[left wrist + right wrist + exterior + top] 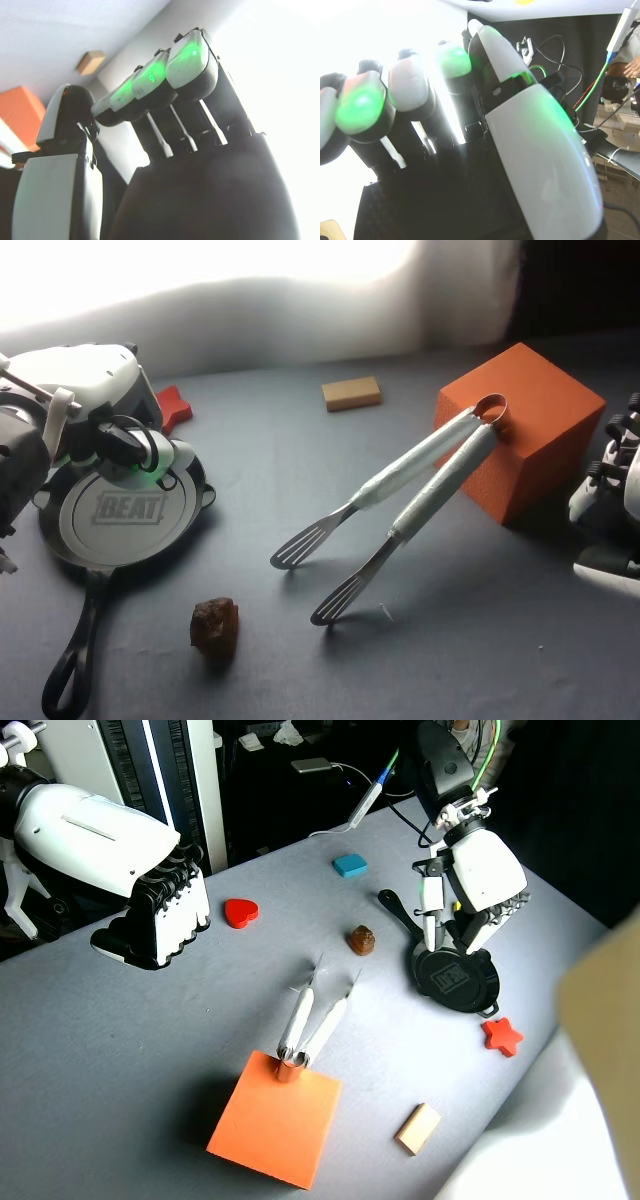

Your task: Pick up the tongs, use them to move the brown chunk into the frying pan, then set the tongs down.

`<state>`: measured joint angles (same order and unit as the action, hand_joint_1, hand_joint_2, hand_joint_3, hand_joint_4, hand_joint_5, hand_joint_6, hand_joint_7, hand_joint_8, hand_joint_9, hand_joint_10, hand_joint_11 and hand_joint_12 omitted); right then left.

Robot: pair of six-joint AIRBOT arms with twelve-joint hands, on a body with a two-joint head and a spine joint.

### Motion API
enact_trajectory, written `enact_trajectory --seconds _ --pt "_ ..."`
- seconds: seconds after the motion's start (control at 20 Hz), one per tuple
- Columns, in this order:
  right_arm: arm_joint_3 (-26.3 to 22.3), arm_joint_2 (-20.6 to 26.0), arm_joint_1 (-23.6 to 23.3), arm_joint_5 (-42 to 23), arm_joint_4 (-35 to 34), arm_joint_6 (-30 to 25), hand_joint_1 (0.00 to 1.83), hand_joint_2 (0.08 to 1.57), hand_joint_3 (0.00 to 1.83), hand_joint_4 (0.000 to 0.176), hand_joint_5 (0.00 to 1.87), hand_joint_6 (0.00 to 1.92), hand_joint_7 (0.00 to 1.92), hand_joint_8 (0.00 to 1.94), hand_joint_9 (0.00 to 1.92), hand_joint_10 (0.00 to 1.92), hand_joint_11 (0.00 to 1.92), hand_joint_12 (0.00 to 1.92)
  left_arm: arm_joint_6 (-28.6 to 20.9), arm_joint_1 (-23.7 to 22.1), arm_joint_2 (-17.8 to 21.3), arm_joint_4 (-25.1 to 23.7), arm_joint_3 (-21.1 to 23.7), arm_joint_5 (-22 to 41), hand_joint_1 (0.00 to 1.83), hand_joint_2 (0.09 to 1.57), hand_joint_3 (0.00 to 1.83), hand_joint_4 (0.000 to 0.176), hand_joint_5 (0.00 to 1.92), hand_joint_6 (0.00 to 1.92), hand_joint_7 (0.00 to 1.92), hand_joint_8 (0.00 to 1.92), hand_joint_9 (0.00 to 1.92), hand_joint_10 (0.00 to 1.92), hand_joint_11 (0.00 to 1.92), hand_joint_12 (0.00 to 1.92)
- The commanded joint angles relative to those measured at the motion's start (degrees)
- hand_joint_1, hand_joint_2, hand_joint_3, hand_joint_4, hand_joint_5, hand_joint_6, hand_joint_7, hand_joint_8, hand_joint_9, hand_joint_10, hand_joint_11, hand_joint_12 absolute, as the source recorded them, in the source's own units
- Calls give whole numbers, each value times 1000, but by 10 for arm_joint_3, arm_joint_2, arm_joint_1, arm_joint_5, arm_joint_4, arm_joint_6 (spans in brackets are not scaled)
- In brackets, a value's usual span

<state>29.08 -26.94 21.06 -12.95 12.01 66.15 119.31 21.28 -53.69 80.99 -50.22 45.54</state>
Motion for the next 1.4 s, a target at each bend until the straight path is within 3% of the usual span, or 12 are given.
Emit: enact_trajectory --seconds 0.0,0.05,0.1,0.15,0.45,0.65,0.75,0.8,1.0,1.15,1.2,1.35 --pt "-2 2 -3 -57 -3 4 324 1008 145 0 157 100 212 64 195 168 0 900 4 -1 6 -32 -4 32 56 1163 261 11 31 142 51 82 4 152 0 281" --pt "-2 2 -3 -57 -3 4 324 1008 145 0 157 100 212 64 195 168 0 900 6 -1 6 -29 -4 32 56 1163 261 11 31 142 51 82 4 152 0 281" --pt "-2 2 -3 -57 -3 4 296 1083 11 0 182 8 229 1 244 33 0 862 9 -1 6 -25 -4 32 80 1296 31 14 55 24 86 2 61 44 0 224" --pt "-2 2 -3 -57 -3 4 304 1090 9 0 179 4 234 2 255 29 0 867 9 -1 6 -23 -5 32 146 1294 9 13 89 18 111 3 95 34 0 355" --pt "-1 2 -4 -59 -3 11 248 1085 0 0 134 0 205 0 213 1 0 798 40 -7 17 -7 -17 14 35 1301 0 27 83 9 92 1 92 8 0 375" --pt "3 -12 -18 -61 -3 43 519 1045 0 0 1 0 6 0 8 0 0 182 77 -11 25 24 -31 5 51 1286 0 22 110 11 123 6 115 11 0 420" --pt "15 -35 -38 -27 -3 43 780 993 0 0 0 0 0 0 0 0 0 102 81 -13 28 42 -38 1 66 1293 0 19 94 2 111 5 87 9 0 362" --pt "24 -50 -49 -4 -3 42 869 957 0 0 0 0 0 0 0 0 0 89 85 -14 28 49 -42 -5 62 1293 0 27 82 3 112 4 88 8 0 400" --pt "79 -133 -104 97 -3 36 860 909 0 0 0 0 0 0 0 0 0 106 160 -40 35 112 -43 -19 90 1288 0 29 80 1 108 0 88 4 0 373" --pt "110 -177 -129 162 -3 26 866 910 0 0 0 0 0 0 0 0 0 72 159 -41 35 135 -39 -19 123 1290 0 26 103 3 109 1 87 1 0 374" --pt "125 -194 -135 181 -3 22 868 908 0 0 0 0 0 0 0 0 0 71 149 -39 36 135 -38 -25 114 1294 1 33 99 1 113 2 83 0 0 343" --pt "160 -230 -151 207 -3 23 825 918 0 0 0 0 0 0 0 0 0 37 133 -34 37 115 -38 -35 111 1291 0 28 114 6 117 2 85 1 0 334"
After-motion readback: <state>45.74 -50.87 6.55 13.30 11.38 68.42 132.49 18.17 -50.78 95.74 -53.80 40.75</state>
